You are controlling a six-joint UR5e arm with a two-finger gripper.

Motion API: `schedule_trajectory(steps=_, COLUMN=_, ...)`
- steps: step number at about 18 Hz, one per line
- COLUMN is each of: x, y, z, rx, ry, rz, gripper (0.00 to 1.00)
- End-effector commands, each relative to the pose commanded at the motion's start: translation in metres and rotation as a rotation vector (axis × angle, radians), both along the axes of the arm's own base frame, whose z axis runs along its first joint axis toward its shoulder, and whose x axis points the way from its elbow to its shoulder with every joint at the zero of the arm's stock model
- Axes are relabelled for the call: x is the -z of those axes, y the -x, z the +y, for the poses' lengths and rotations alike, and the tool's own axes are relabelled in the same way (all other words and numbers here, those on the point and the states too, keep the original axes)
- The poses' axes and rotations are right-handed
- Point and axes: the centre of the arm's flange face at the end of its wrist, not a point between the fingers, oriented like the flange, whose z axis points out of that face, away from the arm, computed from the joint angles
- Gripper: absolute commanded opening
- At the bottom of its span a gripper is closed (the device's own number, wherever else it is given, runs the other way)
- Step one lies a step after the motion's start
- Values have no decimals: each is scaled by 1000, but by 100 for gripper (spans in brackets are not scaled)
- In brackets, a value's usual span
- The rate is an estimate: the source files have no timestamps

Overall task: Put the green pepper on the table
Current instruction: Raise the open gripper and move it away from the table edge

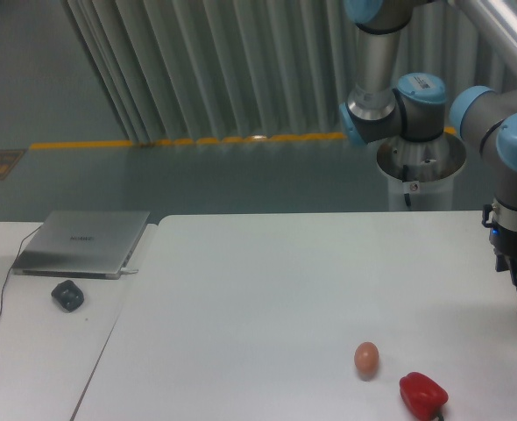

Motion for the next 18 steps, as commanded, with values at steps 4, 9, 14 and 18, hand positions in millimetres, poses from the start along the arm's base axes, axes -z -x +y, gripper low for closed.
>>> schedule_trajectory(steps=4, x=0, y=-2, z=3, rx=-2, ry=-38, rz=-26, gripper=100)
schedule_trajectory(steps=9, x=10, y=-2, z=2, rx=-19, ry=-49, rz=-14, gripper=100)
schedule_trajectory(steps=14, x=17, y=-2, z=0, rx=-32, ry=-74, rz=25, gripper=100)
schedule_trajectory(steps=18, x=18, y=4, z=-5, rx=-42, ry=-106, rz=1, gripper=100)
